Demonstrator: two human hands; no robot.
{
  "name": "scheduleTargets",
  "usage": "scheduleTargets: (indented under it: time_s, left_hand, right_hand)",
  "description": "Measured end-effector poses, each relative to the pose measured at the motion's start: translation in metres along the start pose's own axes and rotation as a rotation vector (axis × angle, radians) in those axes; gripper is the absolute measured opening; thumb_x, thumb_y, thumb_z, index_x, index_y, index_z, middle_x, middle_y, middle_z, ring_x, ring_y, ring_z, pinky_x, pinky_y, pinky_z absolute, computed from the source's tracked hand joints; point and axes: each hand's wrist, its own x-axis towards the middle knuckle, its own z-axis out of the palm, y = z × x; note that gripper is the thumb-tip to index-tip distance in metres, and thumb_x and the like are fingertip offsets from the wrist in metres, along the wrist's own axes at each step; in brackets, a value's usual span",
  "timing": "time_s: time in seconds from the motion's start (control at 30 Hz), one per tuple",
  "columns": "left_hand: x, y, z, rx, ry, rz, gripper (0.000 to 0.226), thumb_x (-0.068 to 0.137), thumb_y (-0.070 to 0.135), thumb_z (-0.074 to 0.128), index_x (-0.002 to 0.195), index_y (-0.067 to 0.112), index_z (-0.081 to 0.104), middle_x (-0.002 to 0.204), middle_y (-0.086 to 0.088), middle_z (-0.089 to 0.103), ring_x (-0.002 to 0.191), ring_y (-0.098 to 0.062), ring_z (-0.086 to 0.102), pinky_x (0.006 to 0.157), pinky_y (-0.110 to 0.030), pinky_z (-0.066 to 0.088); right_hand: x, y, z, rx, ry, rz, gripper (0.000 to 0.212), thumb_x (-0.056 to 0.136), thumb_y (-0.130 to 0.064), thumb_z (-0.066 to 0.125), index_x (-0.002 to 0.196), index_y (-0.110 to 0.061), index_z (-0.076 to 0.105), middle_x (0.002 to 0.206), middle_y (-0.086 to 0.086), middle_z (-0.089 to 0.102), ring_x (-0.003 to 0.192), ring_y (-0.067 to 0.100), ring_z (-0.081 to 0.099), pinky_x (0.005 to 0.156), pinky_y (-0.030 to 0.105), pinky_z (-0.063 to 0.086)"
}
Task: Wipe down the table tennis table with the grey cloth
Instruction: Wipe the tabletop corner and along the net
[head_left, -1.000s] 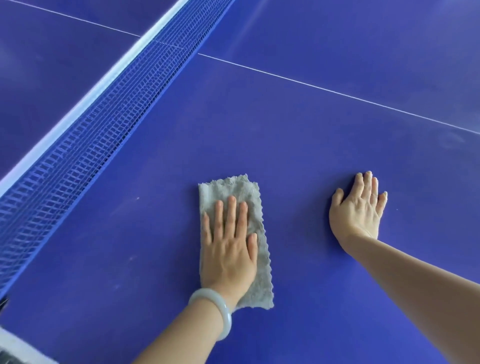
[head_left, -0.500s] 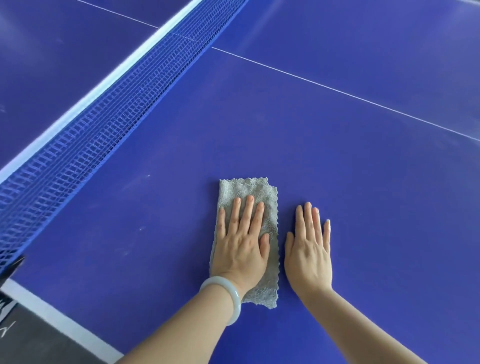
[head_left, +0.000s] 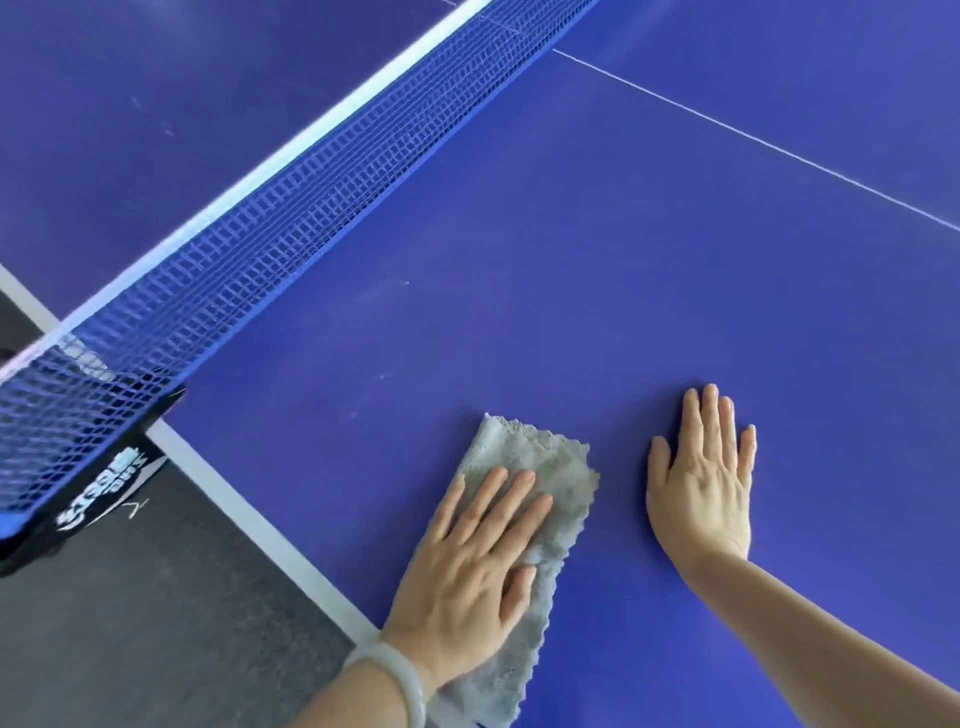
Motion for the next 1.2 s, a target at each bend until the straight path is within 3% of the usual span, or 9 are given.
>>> scheduleTargets:
  time_s: [0.17, 0.27, 0.33, 0.43, 0.57, 0.77, 0.93, 1.1, 1.2]
  left_hand:
    - [0.037, -0.077, -0.024, 0.097, 0.026, -0.523, 0.06, 0.101, 0.041, 0.016, 0.159, 0.023, 0.016, 0.167, 0.0, 0.005, 0.154, -0.021, 0.004, 0.122, -0.051, 0.013]
    - [0.054, -0.042, -0.02, 0.055, 0.047, -0.836, 0.063, 0.1, 0.039, 0.006, 0.159, 0.018, 0.008, 0.166, -0.006, 0.0, 0.153, -0.027, 0.0, 0.122, -0.052, 0.009]
    - [0.048, 0.008, -0.005, 0.036, 0.082, -0.726, 0.064, 0.101, 0.039, 0.013, 0.158, 0.012, 0.01, 0.166, -0.012, 0.003, 0.153, -0.032, 0.001, 0.12, -0.057, 0.01]
    - [0.009, 0.063, 0.013, 0.006, 0.028, -0.313, 0.067, 0.099, 0.04, 0.033, 0.157, 0.011, 0.019, 0.166, -0.013, 0.008, 0.152, -0.034, 0.007, 0.117, -0.059, 0.017]
    - [-0.037, 0.025, 0.008, 0.021, -0.028, 0.02, 0.07, 0.093, 0.041, 0.047, 0.157, 0.022, 0.024, 0.166, -0.001, 0.012, 0.153, -0.023, 0.013, 0.118, -0.051, 0.018]
    - [-0.021, -0.123, -0.031, 0.108, 0.019, -0.376, 0.06, 0.102, 0.041, 0.024, 0.158, 0.023, 0.016, 0.167, 0.002, 0.007, 0.153, -0.021, 0.006, 0.12, -0.056, 0.019]
    - [0.003, -0.096, -0.022, 0.14, 0.049, -0.727, 0.064, 0.1, 0.043, 0.005, 0.159, 0.018, 0.009, 0.166, -0.005, 0.002, 0.153, -0.027, 0.001, 0.122, -0.054, 0.009]
    - [-0.009, 0.022, 0.005, -0.007, 0.049, -0.317, 0.065, 0.101, 0.04, 0.027, 0.158, 0.01, 0.014, 0.166, -0.013, 0.004, 0.152, -0.036, 0.002, 0.118, -0.062, 0.015]
    - [-0.014, 0.027, 0.005, -0.009, -0.013, -0.05, 0.066, 0.101, 0.043, 0.034, 0.158, 0.015, 0.016, 0.167, -0.007, 0.002, 0.153, -0.031, 0.002, 0.116, -0.058, 0.016]
  right_hand:
    - [-0.001, -0.002, -0.002, -0.04, -0.004, -0.008, 0.065, 0.102, -0.038, 0.025, 0.159, -0.009, 0.009, 0.167, 0.002, 0.001, 0.154, 0.016, -0.007, 0.124, 0.042, -0.006]
    - [-0.001, -0.003, -0.002, -0.045, -0.004, -0.007, 0.066, 0.102, -0.038, 0.024, 0.159, -0.009, 0.007, 0.167, 0.002, 0.0, 0.153, 0.016, -0.007, 0.124, 0.041, -0.007]
    - [-0.001, -0.004, -0.003, -0.053, -0.007, -0.005, 0.066, 0.102, -0.039, 0.023, 0.159, -0.01, 0.006, 0.167, 0.002, 0.0, 0.153, 0.015, -0.008, 0.124, 0.04, -0.008]
    - [-0.001, -0.002, -0.004, -0.058, -0.011, -0.014, 0.065, 0.103, -0.038, 0.024, 0.159, -0.009, 0.007, 0.167, 0.003, 0.0, 0.154, 0.017, -0.006, 0.124, 0.041, -0.007]
    - [-0.001, 0.001, -0.002, -0.054, -0.009, -0.021, 0.064, 0.104, -0.036, 0.027, 0.158, -0.008, 0.009, 0.167, 0.004, 0.0, 0.154, 0.017, -0.006, 0.124, 0.041, -0.007]
    - [-0.002, -0.002, -0.001, -0.06, 0.015, -0.021, 0.064, 0.103, -0.038, 0.016, 0.158, -0.007, 0.01, 0.167, 0.005, 0.003, 0.154, 0.018, -0.004, 0.124, 0.039, -0.01]
    - [-0.002, -0.006, -0.003, -0.081, -0.016, 0.013, 0.065, 0.103, -0.035, 0.026, 0.158, -0.007, 0.008, 0.167, 0.004, 0.0, 0.154, 0.017, -0.006, 0.124, 0.041, -0.008]
    - [-0.002, -0.007, -0.005, -0.06, 0.006, 0.018, 0.064, 0.102, -0.034, 0.028, 0.158, -0.008, 0.01, 0.167, 0.004, 0.004, 0.154, 0.017, -0.004, 0.124, 0.039, -0.007]
    - [-0.003, -0.009, -0.005, -0.053, 0.01, 0.024, 0.063, 0.103, -0.032, 0.03, 0.158, -0.008, 0.012, 0.167, 0.004, 0.006, 0.154, 0.017, -0.003, 0.124, 0.039, -0.006]
